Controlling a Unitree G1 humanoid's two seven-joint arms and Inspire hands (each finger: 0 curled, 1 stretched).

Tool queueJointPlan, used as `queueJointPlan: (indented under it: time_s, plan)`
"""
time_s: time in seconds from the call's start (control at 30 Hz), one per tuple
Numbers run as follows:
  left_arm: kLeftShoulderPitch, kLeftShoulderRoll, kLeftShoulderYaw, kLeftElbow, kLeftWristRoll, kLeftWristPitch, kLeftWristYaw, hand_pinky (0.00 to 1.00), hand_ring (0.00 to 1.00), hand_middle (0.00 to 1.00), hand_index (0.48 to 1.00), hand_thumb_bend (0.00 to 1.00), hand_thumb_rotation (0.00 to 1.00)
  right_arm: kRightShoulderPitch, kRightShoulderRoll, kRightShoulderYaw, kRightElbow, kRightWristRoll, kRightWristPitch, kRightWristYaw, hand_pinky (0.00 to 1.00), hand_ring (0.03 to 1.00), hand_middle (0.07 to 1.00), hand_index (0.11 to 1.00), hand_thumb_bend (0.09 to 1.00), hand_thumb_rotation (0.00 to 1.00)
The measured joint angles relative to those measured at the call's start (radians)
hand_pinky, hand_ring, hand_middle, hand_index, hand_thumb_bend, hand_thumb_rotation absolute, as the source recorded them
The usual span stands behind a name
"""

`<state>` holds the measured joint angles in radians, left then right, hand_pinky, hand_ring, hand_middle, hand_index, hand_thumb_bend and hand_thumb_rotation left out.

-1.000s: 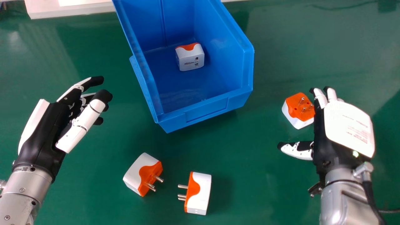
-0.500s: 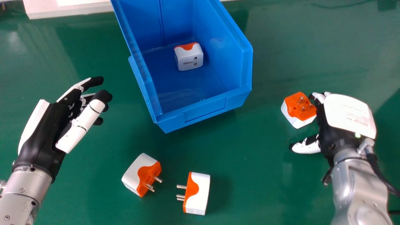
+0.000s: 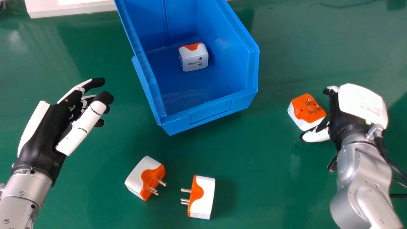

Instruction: Pick all objects and put in blue box

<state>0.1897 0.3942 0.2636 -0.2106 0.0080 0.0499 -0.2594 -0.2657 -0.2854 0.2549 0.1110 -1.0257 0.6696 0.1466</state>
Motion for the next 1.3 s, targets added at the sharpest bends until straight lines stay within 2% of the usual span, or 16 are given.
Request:
queueJointPlan:
  time_s: [0.37, 1.0, 1.3]
  plan:
    - [-0.001, 0.006, -0.001, 0.004, 0.002, -0.005, 0.000, 0.68, 0.75, 0.77, 0.860, 0.64, 0.83, -0.046, 0.008, 0.015, 0.036, 0.010, 0.040, -0.017, 0.78, 0.879, 0.905, 0.838, 0.519, 0.21]
    - [-0.001, 0.007, -0.001, 0.004, 0.002, -0.004, 0.000, 0.69, 0.75, 0.77, 0.860, 0.63, 0.83, -0.088, 0.037, 0.078, 0.066, 0.083, 0.061, -0.012, 0.78, 0.874, 0.910, 0.843, 0.515, 0.21]
    - [0.000, 0.007, 0.000, -0.003, -0.001, 0.005, 0.001, 0.68, 0.75, 0.78, 0.861, 0.63, 0.83, -0.124, 0.035, 0.095, 0.113, 0.089, 0.074, 0.002, 0.78, 0.873, 0.910, 0.847, 0.520, 0.22]
